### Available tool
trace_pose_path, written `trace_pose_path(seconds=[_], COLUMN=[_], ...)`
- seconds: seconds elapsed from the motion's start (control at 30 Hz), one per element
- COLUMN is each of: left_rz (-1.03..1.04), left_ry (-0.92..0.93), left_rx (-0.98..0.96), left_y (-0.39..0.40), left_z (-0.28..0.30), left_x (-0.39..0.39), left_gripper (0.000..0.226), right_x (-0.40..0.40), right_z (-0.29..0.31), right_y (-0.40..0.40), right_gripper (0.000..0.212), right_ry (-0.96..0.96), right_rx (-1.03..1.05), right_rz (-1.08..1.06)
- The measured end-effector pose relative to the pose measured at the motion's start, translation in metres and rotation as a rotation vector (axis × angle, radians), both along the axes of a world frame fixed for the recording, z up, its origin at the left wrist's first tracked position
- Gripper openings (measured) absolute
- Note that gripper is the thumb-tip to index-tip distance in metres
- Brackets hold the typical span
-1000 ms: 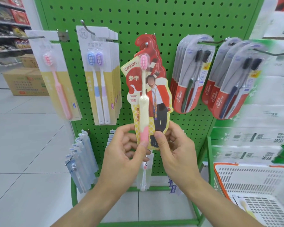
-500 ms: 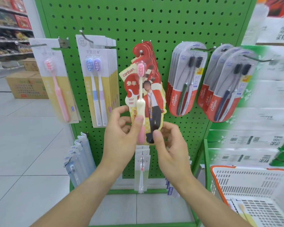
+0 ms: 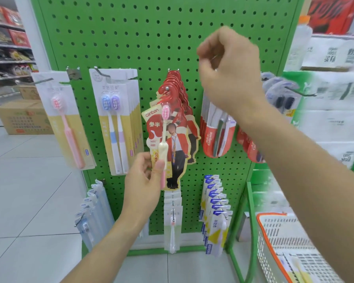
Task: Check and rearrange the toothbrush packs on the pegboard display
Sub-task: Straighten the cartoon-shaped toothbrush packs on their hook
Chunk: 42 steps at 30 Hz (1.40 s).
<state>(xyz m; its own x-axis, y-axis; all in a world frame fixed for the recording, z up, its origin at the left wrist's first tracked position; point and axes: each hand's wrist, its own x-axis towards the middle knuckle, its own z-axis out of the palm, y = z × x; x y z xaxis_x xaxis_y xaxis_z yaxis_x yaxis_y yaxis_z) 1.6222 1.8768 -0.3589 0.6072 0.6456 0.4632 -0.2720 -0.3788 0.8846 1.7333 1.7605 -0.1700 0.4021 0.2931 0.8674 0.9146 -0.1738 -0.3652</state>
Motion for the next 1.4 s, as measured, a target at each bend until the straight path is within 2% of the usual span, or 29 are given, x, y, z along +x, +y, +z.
trace_pose_path(seconds=[0.13, 0.23, 0.33, 0.43, 0.57, 0.73, 0.9, 1.03, 1.23, 1.4], left_rz=[0.011, -0.001, -0.017, -0.033, -0.024, -0.015, 0.026, 0.066, 0.144, 0.163], left_ry=[0.005, -0.006, -0.028, -0.035, -0.025, -0.025, -0.021, -0.02, -0.001, 0.043], left_rx=[0.031, -0.008, -0.064, -0.088, -0.134, -0.154, -0.17, -0.176, -0.125, -0.112], left_y=[0.001, 0.001, 0.0, 0.001, 0.002, 0.001, 0.001, 0.001, 0.007, 0.009], left_z=[-0.004, -0.004, -0.003, -0.002, -0.002, -0.002, -0.003, 0.0, 0.005, 0.007], left_x=[0.003, 0.005, 0.004, 0.003, 0.003, 0.006, 0.012, 0.018, 0.027, 0.029], left_gripper=[0.001, 0.004, 0.004, 0.005, 0.008, 0.01, 0.012, 0.017, 0.024, 0.032], right_x=[0.023, 0.048, 0.072, 0.082, 0.082, 0.075, 0.067, 0.064, 0.059, 0.049], right_z=[0.054, 0.062, 0.057, 0.051, 0.046, 0.047, 0.053, 0.057, 0.08, 0.081], right_y=[0.023, 0.046, 0.064, 0.075, 0.087, 0.089, 0.079, 0.065, 0.046, 0.037], right_gripper=[0.021, 0.016, 0.017, 0.022, 0.013, 0.015, 0.007, 0.019, 0.013, 0.009], right_ry=[0.047, 0.15, 0.253, 0.314, 0.364, 0.342, 0.213, 0.057, -0.149, -0.287], right_rx=[-0.322, -0.567, -0.718, -0.707, -0.643, -0.681, -0.538, -0.351, 0.161, 0.441], right_rz=[-0.164, -0.127, -0.104, -0.092, -0.107, -0.194, -0.265, -0.299, -0.184, -0.194])
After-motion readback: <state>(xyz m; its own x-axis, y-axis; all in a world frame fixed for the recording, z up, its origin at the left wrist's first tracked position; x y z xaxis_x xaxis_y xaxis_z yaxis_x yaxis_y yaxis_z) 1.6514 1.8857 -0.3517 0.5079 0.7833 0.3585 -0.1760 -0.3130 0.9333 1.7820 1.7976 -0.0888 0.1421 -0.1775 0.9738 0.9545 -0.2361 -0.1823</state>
